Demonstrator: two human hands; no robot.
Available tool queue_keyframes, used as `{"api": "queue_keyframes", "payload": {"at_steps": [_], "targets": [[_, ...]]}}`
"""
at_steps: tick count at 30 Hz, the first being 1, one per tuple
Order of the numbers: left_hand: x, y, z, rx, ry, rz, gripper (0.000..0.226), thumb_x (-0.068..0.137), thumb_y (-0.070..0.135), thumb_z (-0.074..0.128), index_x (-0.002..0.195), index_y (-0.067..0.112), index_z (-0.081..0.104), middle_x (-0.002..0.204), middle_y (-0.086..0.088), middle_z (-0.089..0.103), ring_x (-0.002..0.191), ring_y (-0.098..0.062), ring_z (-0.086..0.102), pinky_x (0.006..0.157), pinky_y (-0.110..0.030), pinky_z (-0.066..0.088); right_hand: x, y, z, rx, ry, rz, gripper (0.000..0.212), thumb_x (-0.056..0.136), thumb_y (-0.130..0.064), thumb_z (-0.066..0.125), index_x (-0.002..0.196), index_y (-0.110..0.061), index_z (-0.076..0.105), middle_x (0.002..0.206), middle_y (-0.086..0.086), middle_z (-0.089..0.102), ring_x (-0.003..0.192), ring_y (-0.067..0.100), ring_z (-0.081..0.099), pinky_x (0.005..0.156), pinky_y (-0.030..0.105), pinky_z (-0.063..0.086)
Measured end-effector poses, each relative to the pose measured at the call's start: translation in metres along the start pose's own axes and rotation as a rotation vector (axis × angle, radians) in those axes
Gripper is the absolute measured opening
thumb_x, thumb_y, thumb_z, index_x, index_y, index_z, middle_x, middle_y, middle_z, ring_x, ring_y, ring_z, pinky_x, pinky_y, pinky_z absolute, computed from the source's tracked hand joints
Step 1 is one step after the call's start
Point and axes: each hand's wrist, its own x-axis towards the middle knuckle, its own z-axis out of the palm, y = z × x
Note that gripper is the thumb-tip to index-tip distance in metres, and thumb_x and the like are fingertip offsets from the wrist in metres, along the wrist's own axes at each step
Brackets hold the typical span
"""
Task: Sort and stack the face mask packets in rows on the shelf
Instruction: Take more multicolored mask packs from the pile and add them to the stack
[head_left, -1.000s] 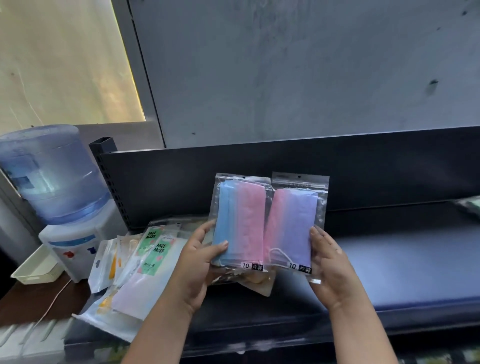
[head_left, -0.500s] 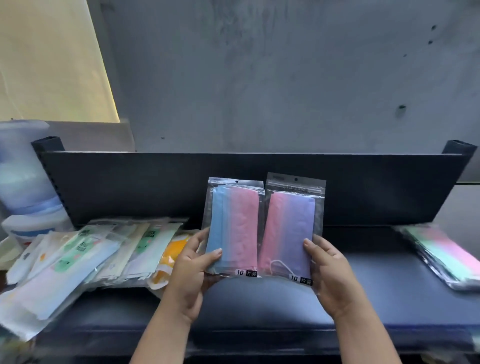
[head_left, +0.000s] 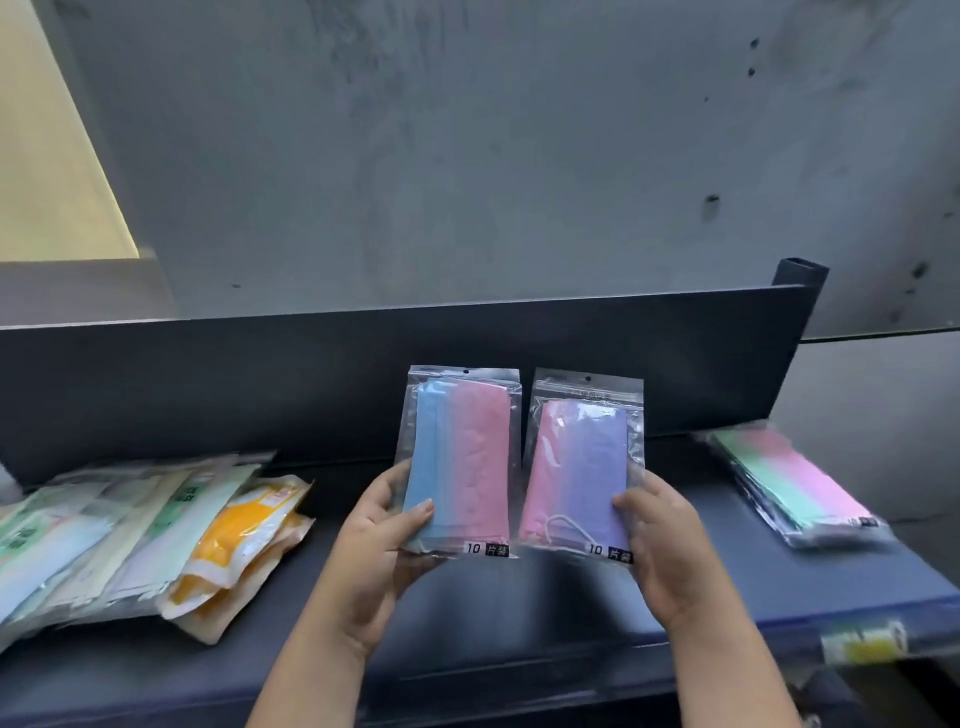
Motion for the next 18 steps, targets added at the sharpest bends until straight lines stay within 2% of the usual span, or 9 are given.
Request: {"api": "queue_keyframes", "payload": {"at_steps": [3,7,10,13,16,18], "targets": [[0.002,-0.007,0.013,-0.038,-0.013,-0.026,0.038,0.104,0.002,0.053,0.133,0.023,0.064,0.122,-0.006,0.077,0.096,-0.024,0.078,0.075,-0.042,0.066,0.001,-0.011,-0.016,-0.012,0.014,0.007,0.051,0.091,0.013,0.037,0.118,-0.011,0.075,0.11,0.013,0.08,0.092,0.027,0.076,0.082,0.043,0.063],[0.008,-0.013,0.042,-0.081,-0.013,-0.054,0.029,0.11,0.017,0.048,0.134,0.018,0.063,0.124,-0.015,0.076,0.1,-0.03,0.075,0.073,-0.041,0.065,0.012,-0.029,-0.046,-0.041,0.072,-0.004,0.048,0.092,0.014,0.044,0.116,-0.012,0.075,0.099,0.01,0.081,0.076,0.022,0.076,0.061,0.03,0.062],[0.014,-0.022,0.072,-0.093,-0.017,-0.045,0.03,0.11,0.018,0.047,0.137,0.014,0.06,0.128,-0.016,0.074,0.108,-0.034,0.073,0.079,-0.043,0.065,0.025,-0.044,-0.074,-0.069,0.1,-0.026,0.043,0.093,0.016,0.049,0.118,-0.008,0.073,0.104,0.015,0.08,0.081,0.026,0.077,0.067,0.032,0.064],[0.016,-0.035,0.106,-0.077,-0.044,-0.031,0.03,0.107,0.014,0.053,0.136,0.012,0.06,0.127,-0.015,0.075,0.108,-0.033,0.074,0.084,-0.045,0.065,0.036,-0.055,-0.105,-0.125,0.143,-0.042,0.042,0.092,0.014,0.054,0.125,-0.008,0.069,0.105,0.017,0.08,0.081,0.027,0.074,0.07,0.03,0.061],[0.015,-0.053,0.145,-0.064,-0.067,-0.039,0.033,0.103,0.01,0.058,0.135,0.014,0.061,0.125,-0.013,0.076,0.109,-0.033,0.074,0.1,-0.053,0.058,0.042,-0.064,-0.143,-0.149,0.177,-0.026,0.045,0.093,0.011,0.059,0.127,-0.017,0.065,0.094,0.016,0.078,0.079,0.026,0.069,0.071,0.03,0.056],[0.015,-0.067,0.171,-0.07,-0.062,-0.045,0.033,0.102,0.009,0.06,0.135,0.013,0.062,0.125,-0.016,0.075,0.109,-0.034,0.073,0.105,-0.058,0.053,0.047,-0.069,-0.171,-0.186,0.192,-0.023,0.049,0.091,0.009,0.063,0.13,-0.021,0.067,0.09,0.02,0.074,0.081,0.026,0.063,0.077,0.037,0.049]]}}
